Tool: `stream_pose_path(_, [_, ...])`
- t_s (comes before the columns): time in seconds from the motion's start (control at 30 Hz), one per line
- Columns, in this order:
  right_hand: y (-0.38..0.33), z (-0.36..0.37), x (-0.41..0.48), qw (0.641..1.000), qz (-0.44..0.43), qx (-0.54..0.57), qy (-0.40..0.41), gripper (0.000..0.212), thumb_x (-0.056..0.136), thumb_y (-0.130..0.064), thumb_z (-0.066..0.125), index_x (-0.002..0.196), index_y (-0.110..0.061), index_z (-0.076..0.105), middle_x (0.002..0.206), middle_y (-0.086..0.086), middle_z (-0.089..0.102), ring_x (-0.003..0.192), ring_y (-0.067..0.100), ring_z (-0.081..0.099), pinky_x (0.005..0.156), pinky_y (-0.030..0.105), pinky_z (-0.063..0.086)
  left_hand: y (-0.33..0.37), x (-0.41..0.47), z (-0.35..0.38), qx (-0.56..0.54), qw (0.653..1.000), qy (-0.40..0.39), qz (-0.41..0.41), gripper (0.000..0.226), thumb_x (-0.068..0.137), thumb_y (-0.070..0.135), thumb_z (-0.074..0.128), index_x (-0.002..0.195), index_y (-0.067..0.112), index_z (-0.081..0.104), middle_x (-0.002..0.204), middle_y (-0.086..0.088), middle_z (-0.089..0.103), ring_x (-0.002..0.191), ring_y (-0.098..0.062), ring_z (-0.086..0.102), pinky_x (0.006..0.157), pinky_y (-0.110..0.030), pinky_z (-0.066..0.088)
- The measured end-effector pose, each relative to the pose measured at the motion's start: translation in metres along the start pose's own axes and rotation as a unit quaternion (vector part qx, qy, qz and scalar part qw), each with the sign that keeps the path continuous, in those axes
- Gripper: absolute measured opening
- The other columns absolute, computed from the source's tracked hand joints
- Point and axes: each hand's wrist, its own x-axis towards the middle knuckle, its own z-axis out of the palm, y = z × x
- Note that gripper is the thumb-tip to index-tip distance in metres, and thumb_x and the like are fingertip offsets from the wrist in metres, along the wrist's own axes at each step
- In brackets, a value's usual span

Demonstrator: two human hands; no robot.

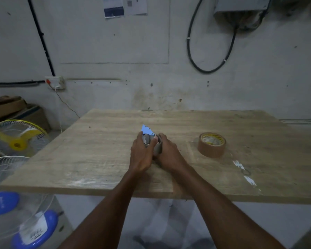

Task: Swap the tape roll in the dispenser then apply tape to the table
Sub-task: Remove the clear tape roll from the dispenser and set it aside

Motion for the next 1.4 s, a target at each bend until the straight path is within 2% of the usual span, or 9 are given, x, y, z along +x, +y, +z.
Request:
stream_pose_path(0.17, [0.000,-0.005,-0.003,0.999,-0.023,0.031,0.035,0.062,0.070,-0.050,0.057,0.129,-0.032,0.047,0.126,-0.006,0.062,0.114,0.015,0.060,0.094,0.037,0.052,0.008,0.000,0.006,-0.053,0.999,0.004,-0.012,0.073,0.084,0.066,0.054,0.142,0.024,0.047,0.131,-0.003,0.063,0.119,-0.021,0.058,0.103,-0.045,0.046])
stream_pose_path(0.37, [-0.005,-0.026,0.002,0.990,-0.091,0.041,0.101,0.084,0.075,-0.030,0.077,0.149,-0.025,0.036,0.149,-0.007,0.044,0.130,0.011,0.047,0.102,0.028,0.046,0.028,0.013,0.015,-0.217,0.970,-0.018,-0.106,0.082,0.075,0.073,0.063,0.142,0.027,0.050,0.135,-0.001,0.060,0.118,-0.025,0.061,0.099,-0.049,0.052])
stream_pose_path(0.57, [-0.002,-0.053,0.010,0.980,-0.132,0.046,0.139,0.081,0.075,-0.022,0.076,0.147,-0.030,0.038,0.145,-0.007,0.047,0.126,0.013,0.051,0.102,0.033,0.051,0.055,0.017,0.037,-0.464,0.864,-0.058,-0.186,0.027,0.096,0.035,0.058,0.101,0.009,0.064,0.086,-0.012,0.074,0.078,-0.026,0.074,0.067,-0.036,0.061])
stream_pose_path(0.67, [0.010,-0.065,0.014,0.975,-0.152,0.045,0.157,0.079,0.074,-0.019,0.079,0.141,-0.032,0.040,0.140,-0.008,0.048,0.123,0.010,0.051,0.100,0.016,0.047,0.061,0.023,0.049,-0.505,0.834,-0.094,-0.198,0.024,0.099,0.028,0.051,0.095,0.008,0.063,0.064,-0.007,0.074,0.061,-0.022,0.072,0.053,-0.031,0.059])
stream_pose_path(0.8, [0.023,-0.070,0.022,0.967,-0.156,0.077,0.188,0.078,0.069,-0.016,0.083,0.138,-0.022,0.045,0.134,-0.007,0.050,0.120,0.007,0.053,0.099,0.024,0.051,0.064,0.032,0.059,-0.510,0.830,-0.129,-0.185,0.030,0.096,0.027,0.051,0.096,0.003,0.069,0.073,-0.013,0.074,0.076,-0.030,0.067,0.072,-0.040,0.055])
stream_pose_path(0.93, [0.039,-0.063,0.037,0.964,-0.162,0.104,0.184,0.081,0.073,-0.022,0.081,0.144,-0.023,0.042,0.143,-0.009,0.048,0.128,0.014,0.053,0.099,0.041,0.053,0.058,0.041,0.070,-0.520,0.822,-0.141,-0.183,0.035,0.096,0.026,0.050,0.090,0.000,0.070,0.075,-0.017,0.071,0.071,-0.031,0.066,0.057,-0.034,0.058])
stream_pose_path(1.07, [0.050,-0.057,0.047,0.965,-0.152,0.129,0.173,0.086,0.074,-0.025,0.083,0.148,-0.031,0.037,0.144,-0.016,0.050,0.129,0.002,0.052,0.100,0.035,0.053,0.046,0.055,0.080,-0.521,0.819,-0.145,-0.189,0.046,0.097,0.029,0.044,0.080,0.000,0.075,0.070,-0.016,0.070,0.059,-0.027,0.069,0.050,-0.030,0.058])
stream_pose_path(1.23, [0.059,-0.053,0.060,0.965,-0.147,0.136,0.171,0.091,0.073,-0.033,0.083,0.150,-0.035,0.034,0.146,-0.015,0.050,0.131,0.002,0.050,0.102,0.036,0.051,0.036,0.069,0.092,-0.505,0.825,-0.133,-0.214,0.057,0.090,0.046,0.052,0.113,-0.003,0.068,0.096,-0.024,0.069,0.082,-0.035,0.068,0.067,-0.040,0.058])
stream_pose_path(1.4, [0.066,-0.053,0.065,0.967,-0.150,0.143,0.147,0.091,0.072,-0.040,0.083,0.149,-0.041,0.034,0.146,-0.012,0.051,0.130,0.009,0.053,0.098,0.043,0.054,0.032,0.079,0.095,-0.485,0.852,-0.117,-0.158,0.045,0.099,0.039,0.043,0.102,0.005,0.073,0.085,-0.016,0.071,0.073,-0.027,0.067,0.061,-0.035,0.055])
